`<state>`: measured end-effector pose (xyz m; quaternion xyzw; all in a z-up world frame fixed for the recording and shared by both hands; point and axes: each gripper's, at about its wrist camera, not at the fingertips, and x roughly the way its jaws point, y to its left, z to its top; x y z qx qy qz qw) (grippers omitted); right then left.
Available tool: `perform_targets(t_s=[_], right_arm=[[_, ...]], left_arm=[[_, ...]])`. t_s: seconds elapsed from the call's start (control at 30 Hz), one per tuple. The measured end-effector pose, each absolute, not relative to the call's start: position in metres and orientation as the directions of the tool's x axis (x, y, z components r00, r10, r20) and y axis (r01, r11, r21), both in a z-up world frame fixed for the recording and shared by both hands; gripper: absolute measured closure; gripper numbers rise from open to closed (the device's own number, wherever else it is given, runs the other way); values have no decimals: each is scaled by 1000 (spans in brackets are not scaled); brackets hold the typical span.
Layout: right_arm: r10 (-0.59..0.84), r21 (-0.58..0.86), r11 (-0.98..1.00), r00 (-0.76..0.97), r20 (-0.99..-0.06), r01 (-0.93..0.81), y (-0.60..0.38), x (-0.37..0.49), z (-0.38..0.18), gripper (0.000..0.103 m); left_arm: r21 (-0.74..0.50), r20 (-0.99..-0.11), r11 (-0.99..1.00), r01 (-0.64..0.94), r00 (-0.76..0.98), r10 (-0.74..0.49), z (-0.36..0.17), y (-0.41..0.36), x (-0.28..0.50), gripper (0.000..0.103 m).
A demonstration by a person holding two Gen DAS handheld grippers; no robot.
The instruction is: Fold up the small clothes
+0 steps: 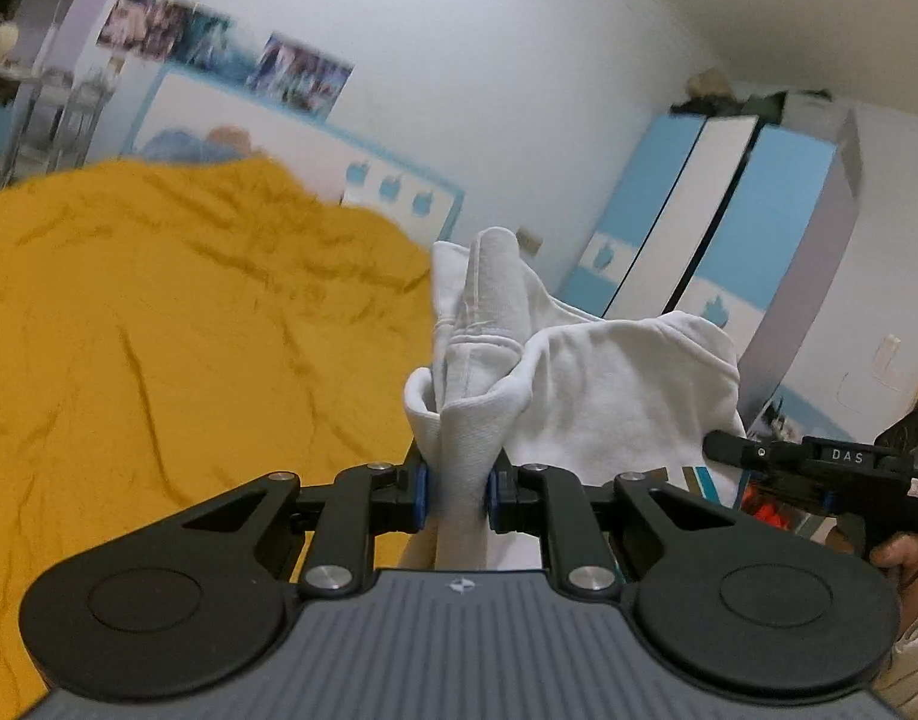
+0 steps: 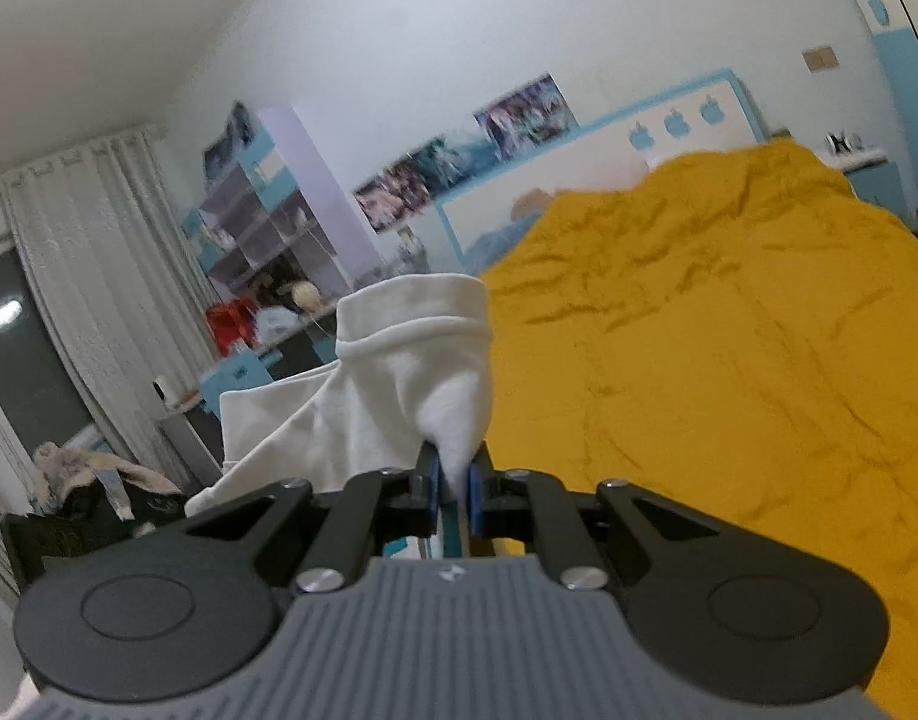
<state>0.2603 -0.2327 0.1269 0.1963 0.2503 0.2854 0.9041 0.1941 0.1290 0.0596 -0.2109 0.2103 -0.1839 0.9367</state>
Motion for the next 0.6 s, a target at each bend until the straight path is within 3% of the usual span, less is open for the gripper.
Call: perform_targets(t_s=[0.6], right_arm=[[574,564,797,559,-598,-216,-198,402,-15,98]], left_arm=[[-521,-579,851,67,705,-409,-51,157,291,84]])
